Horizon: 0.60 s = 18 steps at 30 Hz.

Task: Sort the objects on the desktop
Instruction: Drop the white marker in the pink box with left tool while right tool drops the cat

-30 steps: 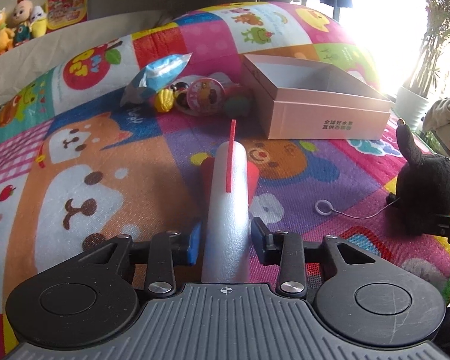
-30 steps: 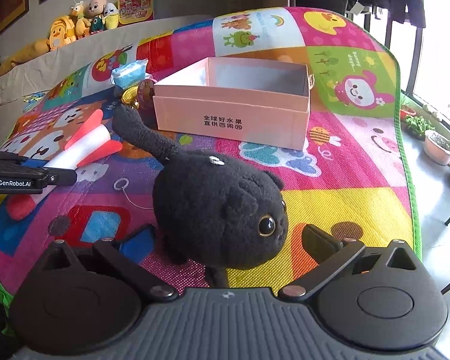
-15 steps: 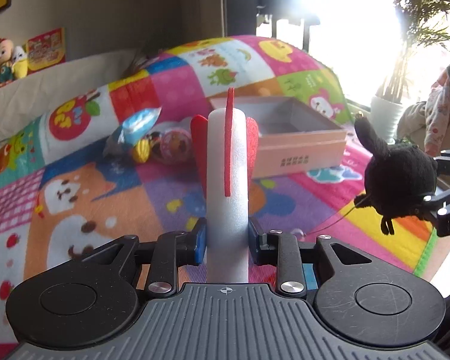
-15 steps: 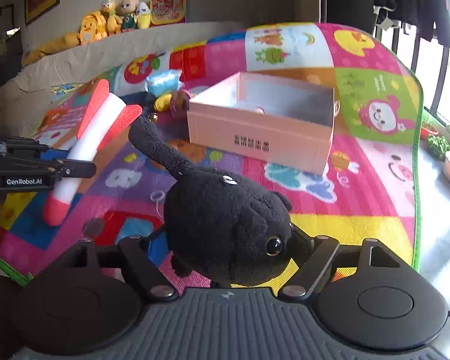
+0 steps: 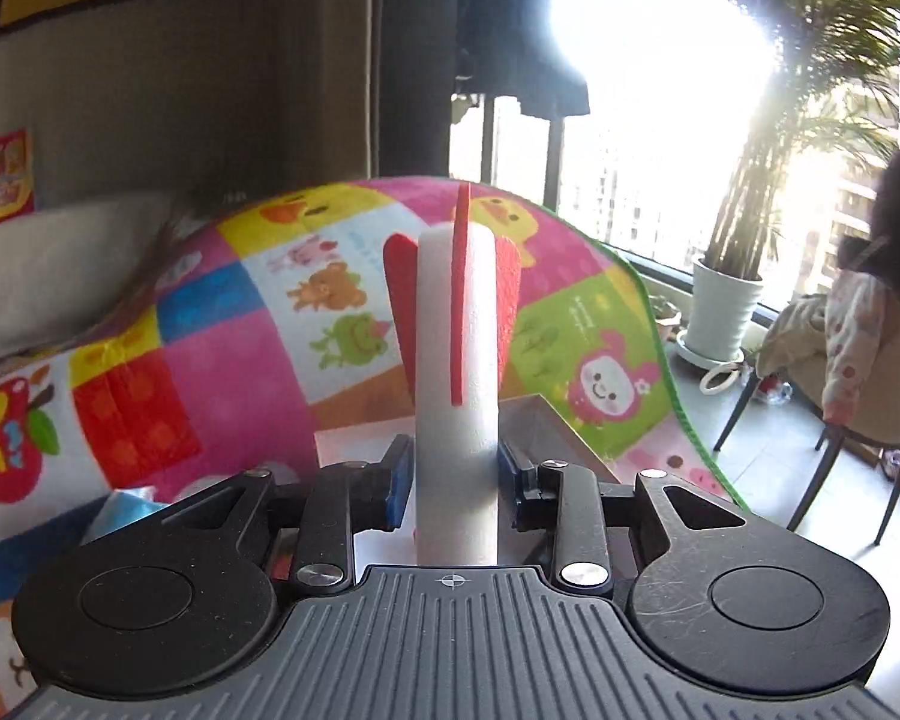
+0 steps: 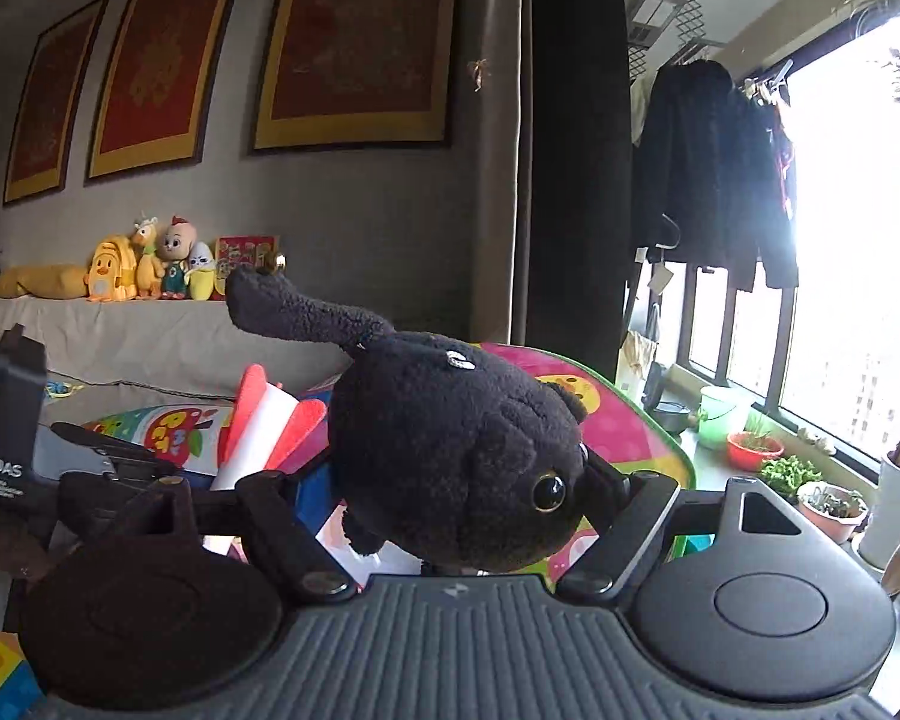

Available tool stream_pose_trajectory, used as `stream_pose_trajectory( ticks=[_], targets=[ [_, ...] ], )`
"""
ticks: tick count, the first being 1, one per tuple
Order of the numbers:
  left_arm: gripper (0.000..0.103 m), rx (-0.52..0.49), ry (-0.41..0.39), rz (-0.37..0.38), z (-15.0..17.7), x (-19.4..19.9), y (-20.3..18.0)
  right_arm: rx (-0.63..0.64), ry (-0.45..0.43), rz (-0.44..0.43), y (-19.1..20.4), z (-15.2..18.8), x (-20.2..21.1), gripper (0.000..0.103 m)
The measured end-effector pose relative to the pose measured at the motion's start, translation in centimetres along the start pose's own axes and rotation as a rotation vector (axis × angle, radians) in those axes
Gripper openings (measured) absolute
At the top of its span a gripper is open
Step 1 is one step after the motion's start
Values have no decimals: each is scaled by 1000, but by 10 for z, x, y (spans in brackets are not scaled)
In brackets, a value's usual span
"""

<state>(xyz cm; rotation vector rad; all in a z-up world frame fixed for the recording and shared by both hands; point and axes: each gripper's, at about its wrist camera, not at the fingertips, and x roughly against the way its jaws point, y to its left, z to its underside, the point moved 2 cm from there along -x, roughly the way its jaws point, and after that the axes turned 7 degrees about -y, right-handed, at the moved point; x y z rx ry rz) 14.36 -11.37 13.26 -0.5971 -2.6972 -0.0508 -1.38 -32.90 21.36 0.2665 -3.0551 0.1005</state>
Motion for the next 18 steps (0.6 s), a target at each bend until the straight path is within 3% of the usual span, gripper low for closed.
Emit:
stream_pose_trajectory(
  ticks=[2,3,5,7,14,18],
  targets=[
    [57,32,29,5,4,-22,10,3,9,11,-3,1,-11,79],
    [59,41,30,3,8,-24,14,1,15,14,-4,2,-17,79],
    [79,39,19,10,20,-19,22,-11,30,7,-5,4,-28,79],
    [87,26,2,-10,36,-6,28,-19,42,-7,-5,5,-38,79],
    [95,24,19,-33,90,41,45,-99,99,-94,3,10,-98,79],
    [96,23,30,-70,111,57,58,-111,170,-74,16,28,-142,83]
  ],
)
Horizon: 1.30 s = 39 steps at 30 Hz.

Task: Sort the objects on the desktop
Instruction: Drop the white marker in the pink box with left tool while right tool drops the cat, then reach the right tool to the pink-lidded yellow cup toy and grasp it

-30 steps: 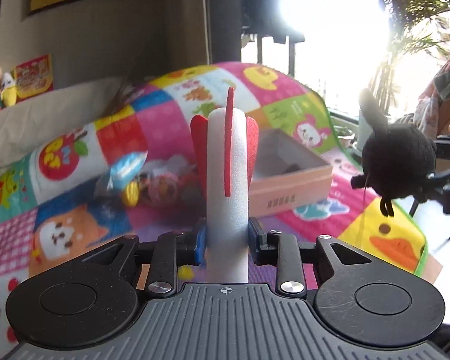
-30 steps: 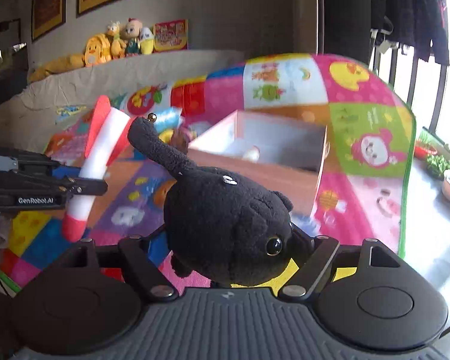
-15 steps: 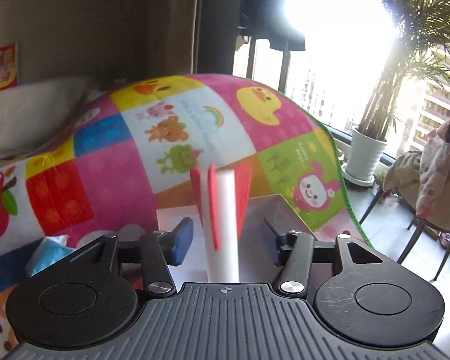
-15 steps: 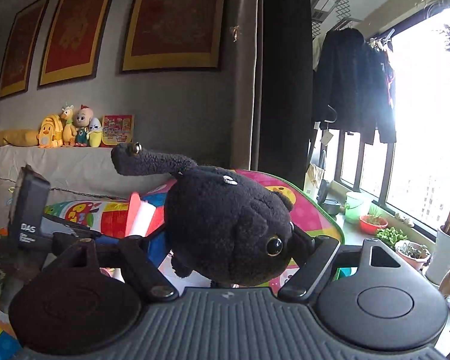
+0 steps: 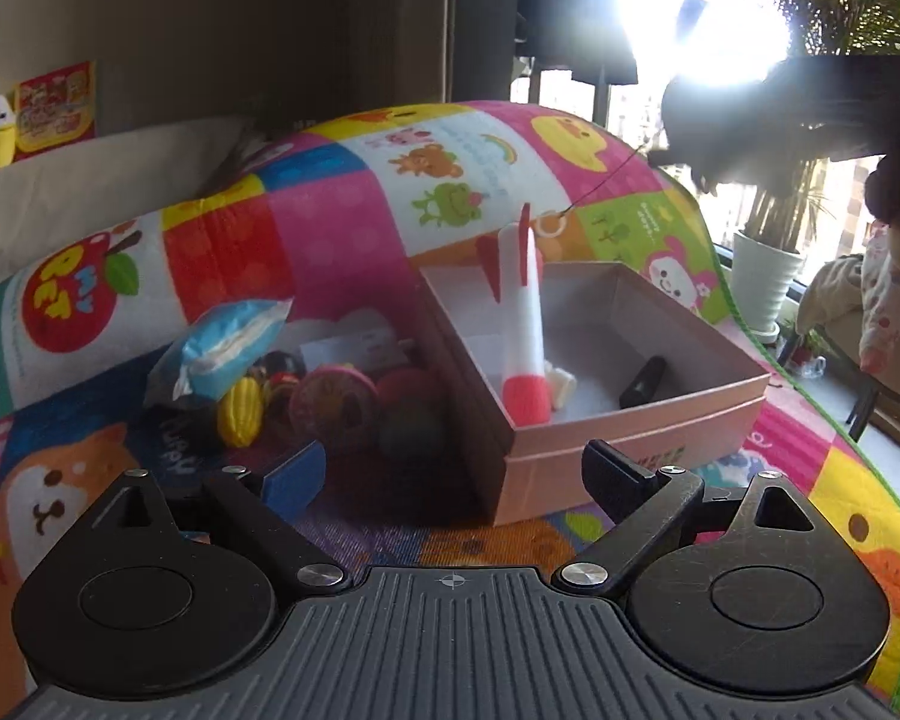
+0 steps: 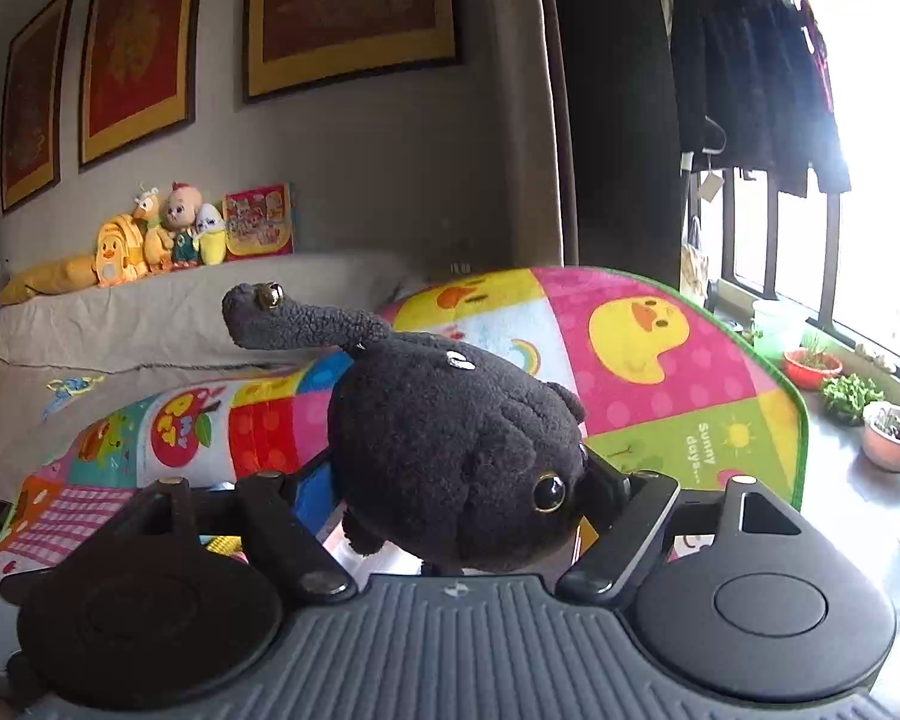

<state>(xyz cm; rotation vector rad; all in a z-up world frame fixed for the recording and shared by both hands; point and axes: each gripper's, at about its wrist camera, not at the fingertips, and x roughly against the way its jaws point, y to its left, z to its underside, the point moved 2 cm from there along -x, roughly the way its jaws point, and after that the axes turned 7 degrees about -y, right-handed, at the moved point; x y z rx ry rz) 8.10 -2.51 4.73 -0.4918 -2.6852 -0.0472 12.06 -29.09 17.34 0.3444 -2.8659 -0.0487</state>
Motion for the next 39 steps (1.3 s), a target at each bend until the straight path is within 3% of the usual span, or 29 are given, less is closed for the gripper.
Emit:
stream_pose_trajectory(
  ticks=[3,8,10,12,20,23,24,30,34,39],
  targets=[
    [97,56,19,-21,13,5,15,14,115,15,5,17,-32,88],
    [98,132,47,-31,32,7,30,-5,175,25,12,26,-72,86],
    [98,154,51,-27,36,9,34,-10,199,32,14,25,-94,72],
    [100,168,50,-26,38,10,36,-14,229,31,18,24,-120,49],
    [100,203,49,-27,42,17,42,-17,266,32,49,16,-213,41],
    [100,210,43,-35,43,21,46,29,308,48,60,20,-242,20],
    [100,215,42,-38,43,23,48,22,333,42,61,21,-248,18],
    [101,251,44,-40,46,23,55,-6,449,-15,57,34,-230,18],
    [101,240,36,-22,46,24,50,32,591,-57,55,60,-210,18],
    [101,165,19,-99,47,33,52,62,565,-51,37,69,-168,23]
  ],
)
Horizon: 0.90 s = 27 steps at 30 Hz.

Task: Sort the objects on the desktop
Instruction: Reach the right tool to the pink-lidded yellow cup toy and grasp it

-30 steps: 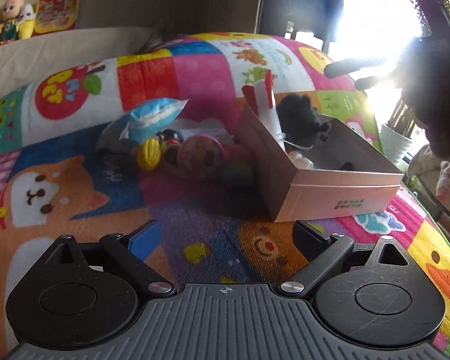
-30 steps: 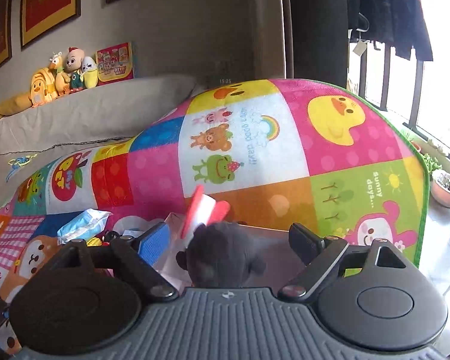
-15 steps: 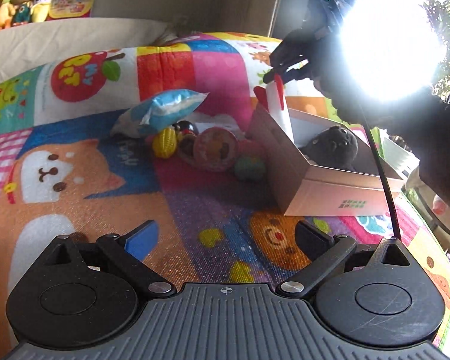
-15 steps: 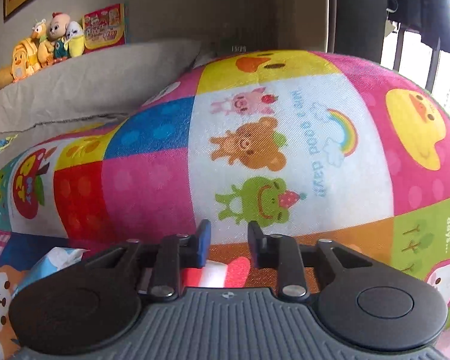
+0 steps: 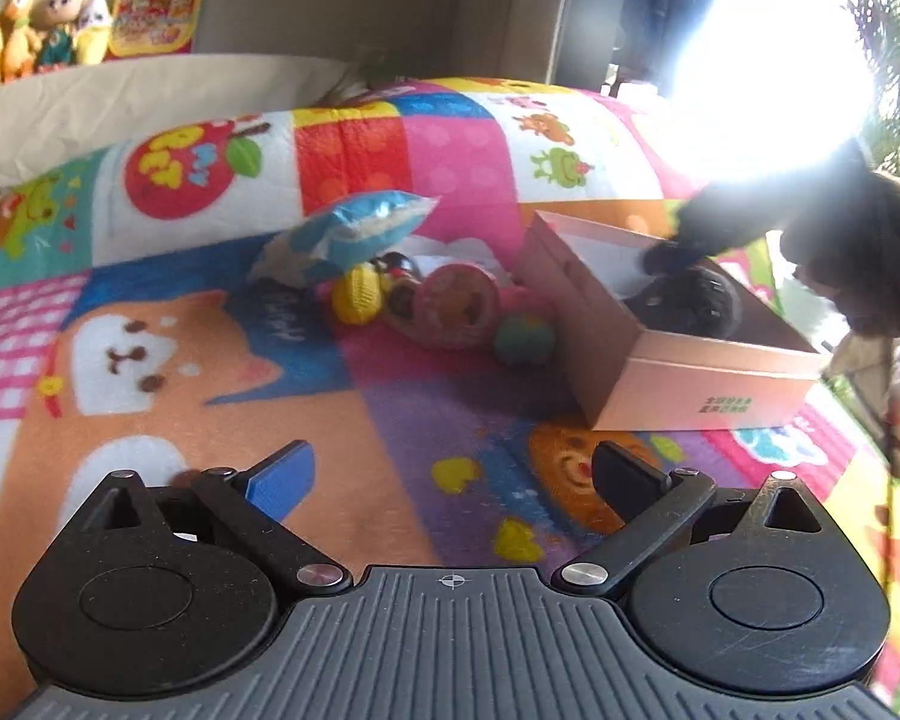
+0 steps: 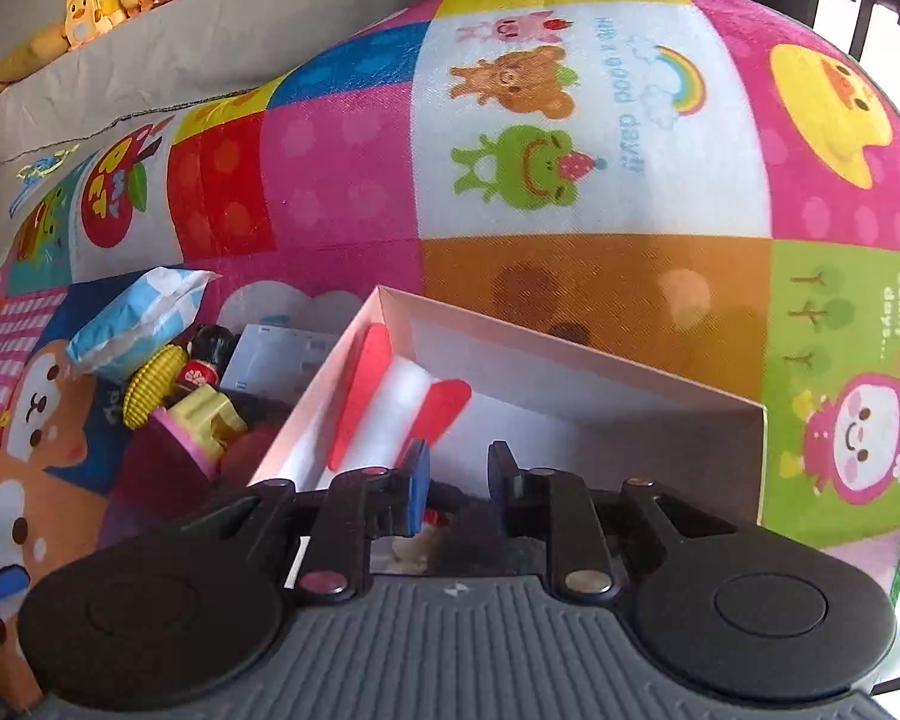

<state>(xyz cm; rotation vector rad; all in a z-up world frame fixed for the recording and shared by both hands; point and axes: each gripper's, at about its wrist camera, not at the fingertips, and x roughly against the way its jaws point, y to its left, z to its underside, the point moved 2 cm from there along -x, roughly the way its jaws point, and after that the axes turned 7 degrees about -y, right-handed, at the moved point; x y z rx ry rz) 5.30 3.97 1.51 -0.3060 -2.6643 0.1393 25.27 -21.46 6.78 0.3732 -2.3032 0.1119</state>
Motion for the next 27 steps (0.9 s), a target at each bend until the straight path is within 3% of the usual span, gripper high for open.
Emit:
stream_pose_trajectory(
  ticks=[3,6,8,10,12,16,21,23,25,27],
  targets=[
    [102,-3,3,-75,1,2,13,-6,12,40,-17,15,14,26],
    [102,42,1,-110,1,4,27,114,-38,281,-22,25,25,34],
    [102,61,-6,-121,1,5,32,140,-86,351,-25,24,36,36],
    [102,68,-9,-124,3,5,35,92,-103,301,-29,17,48,40],
    [102,72,-8,-119,5,5,36,61,-102,238,-27,11,57,61],
    [102,83,-6,-121,5,3,36,54,-128,162,-2,2,65,63],
    [102,109,-1,-130,8,2,39,-43,-149,-155,74,-25,40,63],
    [102,119,-9,-137,8,4,40,-99,-104,-265,107,-37,15,72],
    [102,123,-17,-137,9,6,41,-116,-77,-268,135,-48,-14,82],
    [102,127,-25,-141,9,8,42,-95,-106,-176,153,-60,-39,82]
  ],
)
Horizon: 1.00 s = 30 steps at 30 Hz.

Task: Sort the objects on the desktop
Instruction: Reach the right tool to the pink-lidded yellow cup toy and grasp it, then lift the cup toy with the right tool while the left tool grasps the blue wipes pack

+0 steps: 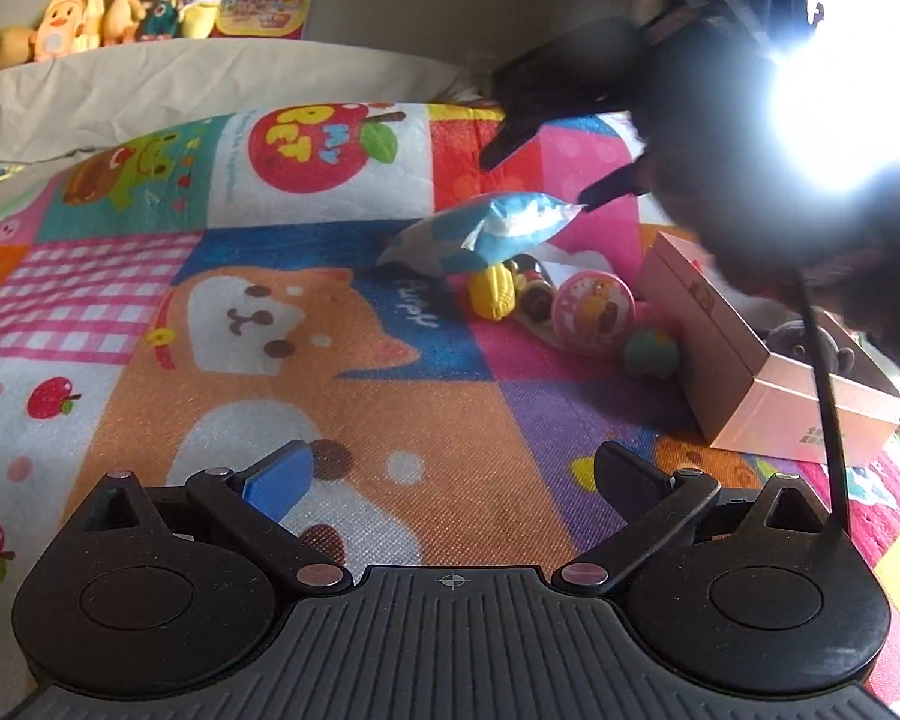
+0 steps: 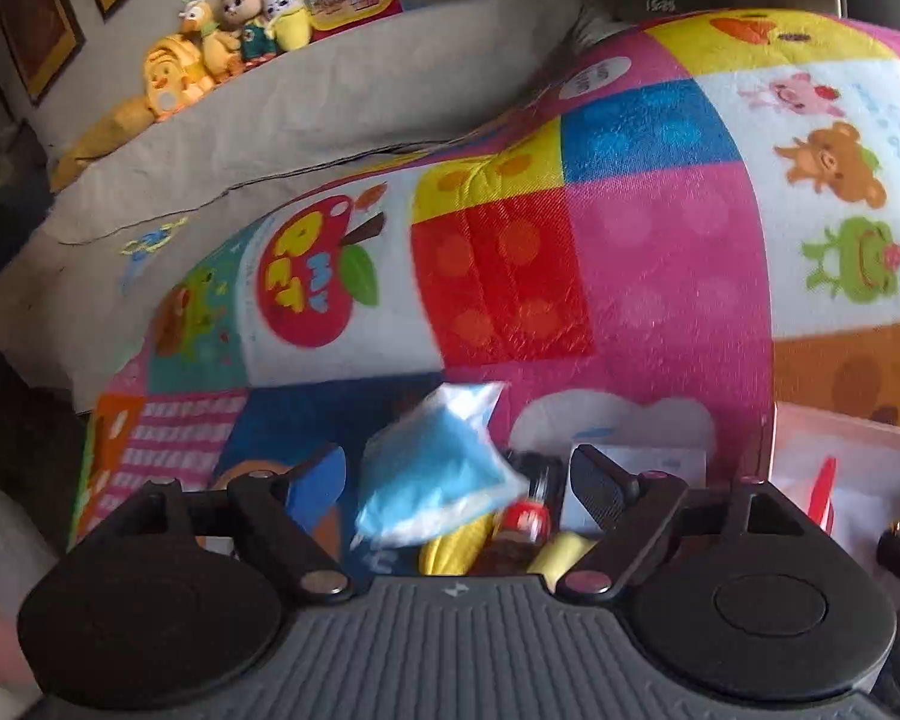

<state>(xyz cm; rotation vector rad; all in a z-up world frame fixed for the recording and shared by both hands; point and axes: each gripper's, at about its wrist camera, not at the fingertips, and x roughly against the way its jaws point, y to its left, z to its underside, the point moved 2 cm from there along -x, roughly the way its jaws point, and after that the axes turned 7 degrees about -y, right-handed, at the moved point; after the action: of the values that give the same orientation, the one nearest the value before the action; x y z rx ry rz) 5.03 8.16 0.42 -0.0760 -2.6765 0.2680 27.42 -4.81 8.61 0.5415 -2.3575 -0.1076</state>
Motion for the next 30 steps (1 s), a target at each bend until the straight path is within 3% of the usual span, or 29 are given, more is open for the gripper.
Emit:
stream_pose_trajectory(
  ticks=[1,3,6,8,10,12,13,14,15,18,20,22,25,28,30],
  targets=[
    [102,3,-4,5,0,1,1,7,1,35,4,-2,-14,79],
    [102,11,-7,19,0,1,2,-18,69,17,5,-3,-34,47],
    [102,21,-7,36,0,1,2,-18,190,-168,13,8,-31,47],
    [102,26,-8,42,0,1,2,17,196,-304,18,12,-7,51],
    [102,34,-8,46,0,1,3,94,126,-243,20,12,14,59],
    [102,41,-4,46,-1,1,4,175,88,-56,19,12,18,65],
    [102,44,-3,46,-1,0,4,222,79,22,17,15,15,68],
    [102,46,-3,45,0,0,4,263,89,71,15,20,10,76],
    [102,48,-2,43,0,0,5,279,113,92,12,25,5,77],
    [102,63,10,44,0,-2,7,274,188,120,4,45,-11,77],
    [102,84,29,42,0,-5,11,307,194,147,6,59,-17,75],
    [102,100,38,40,0,-7,14,399,140,211,14,71,-17,56],
    [102,93,23,26,1,-4,13,419,96,212,16,74,-6,54],
    [102,71,-15,51,1,4,12,341,64,147,9,70,25,53],
    [102,19,-14,71,2,9,5,235,69,59,0,70,59,53]
  ],
)
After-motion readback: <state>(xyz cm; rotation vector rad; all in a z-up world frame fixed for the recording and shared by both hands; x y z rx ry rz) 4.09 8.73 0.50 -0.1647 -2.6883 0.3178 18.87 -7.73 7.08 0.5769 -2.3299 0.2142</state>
